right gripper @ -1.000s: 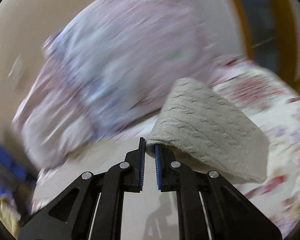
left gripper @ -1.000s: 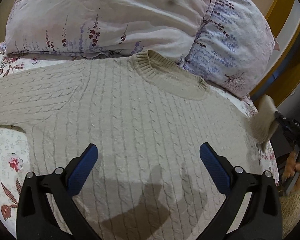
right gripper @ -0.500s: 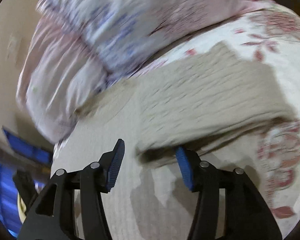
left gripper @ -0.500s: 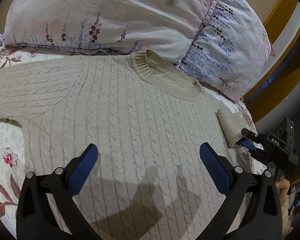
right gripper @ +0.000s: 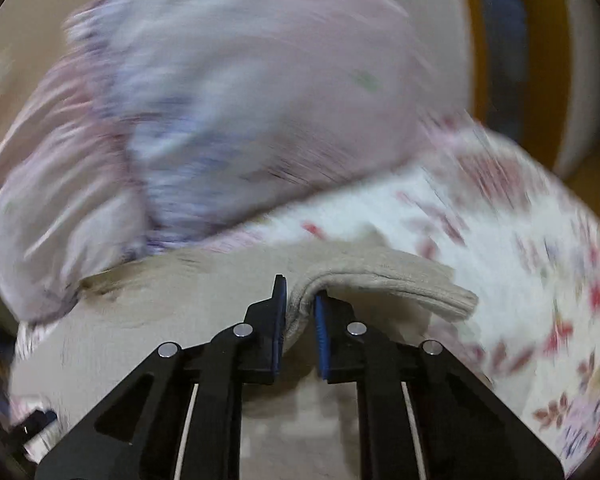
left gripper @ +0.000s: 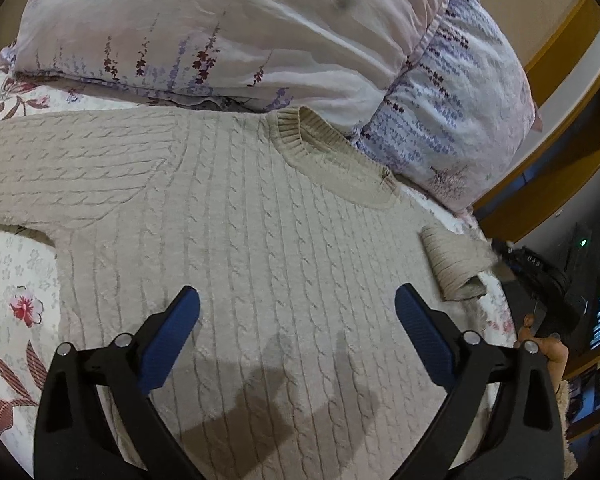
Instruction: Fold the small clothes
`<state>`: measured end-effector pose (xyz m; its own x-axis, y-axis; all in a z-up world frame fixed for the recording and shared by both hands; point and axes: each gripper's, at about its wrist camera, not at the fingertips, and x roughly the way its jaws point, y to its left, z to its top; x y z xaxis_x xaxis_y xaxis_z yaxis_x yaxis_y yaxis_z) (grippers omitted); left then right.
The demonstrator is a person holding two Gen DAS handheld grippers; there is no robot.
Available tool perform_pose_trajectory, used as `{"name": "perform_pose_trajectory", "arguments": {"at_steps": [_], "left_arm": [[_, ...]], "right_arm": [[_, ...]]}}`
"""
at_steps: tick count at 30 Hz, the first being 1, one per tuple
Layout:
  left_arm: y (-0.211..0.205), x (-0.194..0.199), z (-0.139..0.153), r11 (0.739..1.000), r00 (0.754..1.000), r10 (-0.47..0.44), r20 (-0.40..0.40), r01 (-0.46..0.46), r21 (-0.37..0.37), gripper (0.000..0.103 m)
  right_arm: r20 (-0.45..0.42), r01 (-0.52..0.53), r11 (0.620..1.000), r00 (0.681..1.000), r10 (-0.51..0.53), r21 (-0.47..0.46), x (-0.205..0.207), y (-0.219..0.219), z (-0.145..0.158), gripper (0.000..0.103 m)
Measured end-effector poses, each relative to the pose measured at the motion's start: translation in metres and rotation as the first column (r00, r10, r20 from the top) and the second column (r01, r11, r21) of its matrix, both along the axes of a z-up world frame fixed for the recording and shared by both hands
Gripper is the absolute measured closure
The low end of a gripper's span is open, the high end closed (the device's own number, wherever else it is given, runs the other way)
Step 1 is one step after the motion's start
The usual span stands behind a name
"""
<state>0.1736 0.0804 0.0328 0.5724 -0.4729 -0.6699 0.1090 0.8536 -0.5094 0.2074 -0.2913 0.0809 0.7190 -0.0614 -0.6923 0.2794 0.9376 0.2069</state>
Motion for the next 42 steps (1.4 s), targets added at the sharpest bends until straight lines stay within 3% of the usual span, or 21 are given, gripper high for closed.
{"name": "perform_pose_trajectory", "arguments": {"at_steps": [3, 5, 6, 7, 9, 11, 13, 16, 19, 22, 23, 26, 33, 36, 38, 40, 42], "left_arm": [[0.007, -0.002, 0.001, 0.998, 1.000, 0.025, 0.001, -0.025, -0.053, 0.008], [0.010, -0.002, 0.000, 0.996, 0.999, 0.036, -0.008, -0.036, -0.082, 0.009], [0.011, -0.001, -0.001, 0.995, 0.999, 0.040, -0.015, -0.041, -0.092, 0.010], [0.012, 0.000, -0.003, 0.994, 0.999, 0.043, -0.029, -0.046, -0.103, 0.012], [0.012, 0.001, -0.006, 0.992, 0.998, 0.041, -0.050, -0.047, -0.121, 0.015], [0.013, 0.003, -0.010, 0.989, 0.997, 0.039, -0.074, -0.050, -0.142, 0.017], [0.014, 0.005, -0.014, 0.985, 0.995, 0.046, -0.094, -0.060, -0.159, 0.023], [0.013, 0.013, -0.019, 0.973, 0.990, 0.035, -0.135, -0.065, -0.223, 0.035], [0.005, 0.023, -0.023, 0.958, 0.984, -0.001, -0.177, -0.050, -0.284, 0.041], [-0.007, 0.032, -0.030, 0.949, 0.976, -0.023, -0.218, -0.047, -0.312, 0.047], [-0.013, 0.037, -0.033, 0.946, 0.971, -0.028, -0.238, -0.052, -0.321, 0.048], [-0.023, 0.047, -0.041, 0.939, 0.961, -0.029, -0.276, -0.068, -0.337, 0.058], [-0.036, 0.070, -0.048, 0.946, 0.955, 0.005, -0.296, -0.101, -0.308, 0.093], [-0.036, 0.081, -0.042, 0.954, 0.965, 0.018, -0.260, -0.095, -0.286, 0.097], [-0.035, 0.085, -0.029, 0.968, 0.977, 0.042, -0.208, -0.091, -0.233, 0.103], [-0.027, 0.085, -0.014, 0.977, 0.988, 0.076, -0.137, -0.101, -0.187, 0.103], [-0.011, 0.083, 0.000, 0.979, 0.989, 0.123, -0.081, -0.134, -0.156, 0.103]], "right_arm": [[0.051, -0.210, 0.976, 0.976, 0.213, -0.055, 0.010, 0.065, 0.014, 0.089], [-0.027, -0.416, 0.909, 0.909, 0.415, -0.018, 0.022, 0.118, -0.001, 0.088], [-0.060, -0.466, 0.885, 0.883, 0.466, 0.006, 0.026, 0.132, -0.009, 0.079], [-0.127, -0.545, 0.837, 0.828, 0.546, 0.045, 0.030, 0.154, -0.025, 0.064], [-0.208, -0.620, 0.780, 0.754, 0.623, 0.089, 0.028, 0.181, -0.050, 0.054], [-0.225, -0.633, 0.765, 0.733, 0.642, 0.119, 0.021, 0.185, -0.061, 0.050], [-0.220, -0.587, 0.786, 0.755, 0.618, 0.194, 0.014, 0.168, -0.065, 0.044], [-0.192, -0.436, 0.830, 0.833, 0.518, 0.347, 0.008, 0.119, -0.064, 0.044], [-0.159, -0.215, 0.858, 0.934, 0.320, 0.466, -0.009, 0.048, -0.062, 0.044], [-0.145, -0.027, 0.848, 0.982, 0.122, 0.529, -0.031, -0.010, -0.066, 0.045], [-0.154, 0.049, 0.836, 0.987, 0.043, 0.547, -0.036, -0.030, -0.071, 0.046], [-0.168, 0.152, 0.799, 0.984, -0.065, 0.582, -0.042, -0.064, -0.081, 0.053], [-0.157, 0.233, 0.775, 0.972, -0.173, 0.588, -0.043, -0.091, -0.090, 0.067], [-0.153, 0.242, 0.780, 0.970, -0.188, 0.578, -0.041, -0.091, -0.087, 0.069], [-0.144, 0.242, 0.790, 0.970, -0.195, 0.563, -0.040, -0.091, -0.084, 0.072], [-0.122, 0.225, 0.809, 0.974, -0.189, 0.543, -0.039, -0.089, -0.077, 0.088], [-0.076, 0.187, 0.849, 0.982, -0.172, 0.494, -0.040, -0.080, -0.066, 0.090]]}}
